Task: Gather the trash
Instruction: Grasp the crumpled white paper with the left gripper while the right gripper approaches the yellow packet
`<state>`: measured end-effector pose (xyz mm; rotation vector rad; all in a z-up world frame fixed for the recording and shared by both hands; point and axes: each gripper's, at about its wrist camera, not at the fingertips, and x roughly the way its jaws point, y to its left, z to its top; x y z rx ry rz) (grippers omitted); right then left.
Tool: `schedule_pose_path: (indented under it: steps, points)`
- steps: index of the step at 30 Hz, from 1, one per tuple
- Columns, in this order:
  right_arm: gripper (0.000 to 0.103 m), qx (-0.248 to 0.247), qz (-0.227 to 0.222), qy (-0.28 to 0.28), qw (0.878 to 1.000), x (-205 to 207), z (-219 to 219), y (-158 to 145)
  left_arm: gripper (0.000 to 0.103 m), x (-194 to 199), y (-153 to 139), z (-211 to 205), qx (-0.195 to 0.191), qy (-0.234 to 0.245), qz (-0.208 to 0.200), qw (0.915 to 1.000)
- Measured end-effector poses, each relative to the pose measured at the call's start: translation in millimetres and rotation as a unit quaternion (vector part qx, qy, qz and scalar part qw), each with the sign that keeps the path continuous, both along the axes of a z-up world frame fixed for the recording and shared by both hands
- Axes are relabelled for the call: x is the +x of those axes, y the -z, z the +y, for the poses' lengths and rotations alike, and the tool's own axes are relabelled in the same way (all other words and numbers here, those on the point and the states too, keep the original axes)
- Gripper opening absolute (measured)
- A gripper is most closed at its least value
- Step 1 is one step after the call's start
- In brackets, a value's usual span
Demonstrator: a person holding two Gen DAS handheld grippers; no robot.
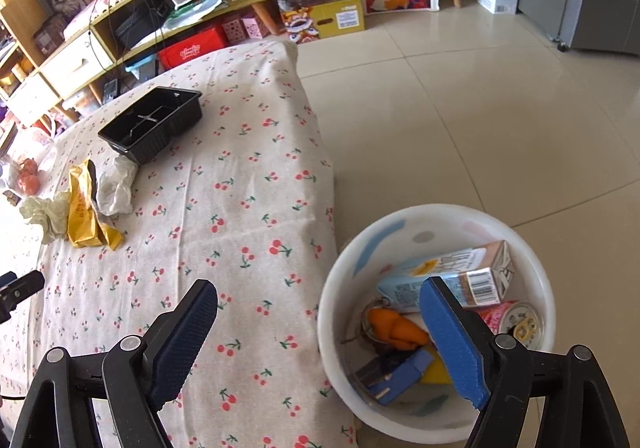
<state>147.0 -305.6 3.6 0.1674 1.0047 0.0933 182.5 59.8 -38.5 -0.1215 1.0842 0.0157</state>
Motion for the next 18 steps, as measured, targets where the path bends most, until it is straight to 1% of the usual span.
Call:
schedule_pose_path:
  steps: [4, 7, 10, 13, 15, 16, 18]
  points:
    - [0.087, -0.019, -0.009, -0.016, 1.000, 9, 22, -1, 0.099, 17, 7, 28, -0.004, -0.039, 0.001, 0.9992]
    - [0.087, -0.026, -0.018, -0.024, 0.999, 16, 36, -3, 0.099, 31, 10, 45, -0.006, -0.067, -0.010, 0.9977]
    - [0.087, -0.021, -0.023, -0.029, 0.999, 24, 48, -2, 0.098, 43, 16, 57, -0.022, -0.093, -0.023, 0.9951]
    - [0.087, -0.015, -0.026, -0.031, 0.999, 34, 60, 0, 0.088, 53, 26, 64, -0.049, -0.107, -0.026, 0.9927]
    - [0.087, -0.011, -0.025, -0.033, 0.999, 40, 67, 3, 0.079, 60, 34, 65, -0.065, -0.111, -0.023, 0.9914]
    - [0.087, -0.009, -0.023, -0.035, 0.999, 43, 70, 5, 0.077, 63, 36, 66, -0.068, -0.113, -0.023, 0.9909]
    - [0.087, -0.006, -0.020, -0.040, 0.999, 48, 77, 9, 0.069, 68, 39, 67, -0.074, -0.116, -0.029, 0.9901]
